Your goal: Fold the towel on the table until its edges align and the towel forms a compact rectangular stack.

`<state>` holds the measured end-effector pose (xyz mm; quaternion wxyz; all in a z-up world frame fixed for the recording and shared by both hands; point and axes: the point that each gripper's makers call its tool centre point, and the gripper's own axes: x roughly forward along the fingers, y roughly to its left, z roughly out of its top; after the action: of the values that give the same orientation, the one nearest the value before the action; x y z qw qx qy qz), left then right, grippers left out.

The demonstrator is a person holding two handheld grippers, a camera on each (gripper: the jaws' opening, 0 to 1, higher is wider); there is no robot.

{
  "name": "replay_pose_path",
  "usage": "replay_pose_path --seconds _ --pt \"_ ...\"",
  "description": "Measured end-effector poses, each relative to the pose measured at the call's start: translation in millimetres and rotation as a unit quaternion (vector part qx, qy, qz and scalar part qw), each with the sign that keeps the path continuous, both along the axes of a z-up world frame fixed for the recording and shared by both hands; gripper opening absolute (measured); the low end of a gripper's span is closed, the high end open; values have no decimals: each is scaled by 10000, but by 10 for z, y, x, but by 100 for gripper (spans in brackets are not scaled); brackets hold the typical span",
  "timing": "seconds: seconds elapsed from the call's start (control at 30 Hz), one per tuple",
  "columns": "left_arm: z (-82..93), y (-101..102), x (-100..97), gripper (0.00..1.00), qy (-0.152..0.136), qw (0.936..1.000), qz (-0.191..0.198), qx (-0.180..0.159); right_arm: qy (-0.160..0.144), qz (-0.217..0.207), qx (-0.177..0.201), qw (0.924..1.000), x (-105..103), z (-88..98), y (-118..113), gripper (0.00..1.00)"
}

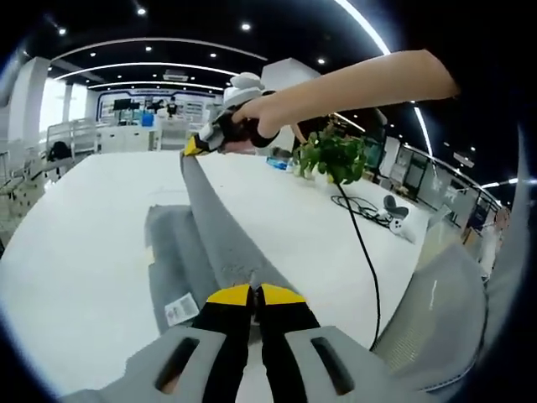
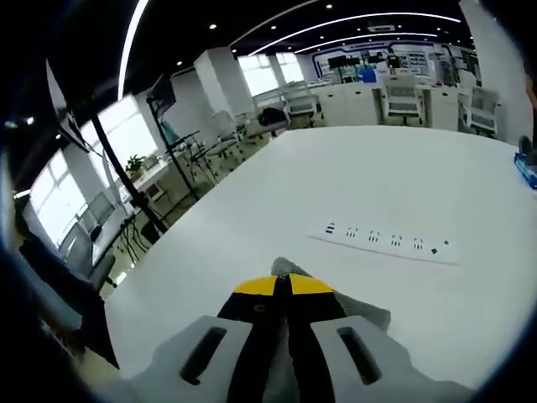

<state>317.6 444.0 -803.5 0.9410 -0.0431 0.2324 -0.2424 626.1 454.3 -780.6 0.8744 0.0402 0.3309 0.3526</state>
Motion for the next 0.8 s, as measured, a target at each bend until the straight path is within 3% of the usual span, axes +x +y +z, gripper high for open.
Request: replay_pose_path --seconds 0.37,0.53,0.8 --pt "-304 239 37 3 356 9985 331 -256 213 98 -199 9995 6 -406 241 1" --pt "-542 399 46 3 597 9959 541 -417 317 163 -289 9989 0 -588 365 1" --pt "-574 512 40 3 633 9941 663 -581 438 237 -292 9983 13 -746 538 1"
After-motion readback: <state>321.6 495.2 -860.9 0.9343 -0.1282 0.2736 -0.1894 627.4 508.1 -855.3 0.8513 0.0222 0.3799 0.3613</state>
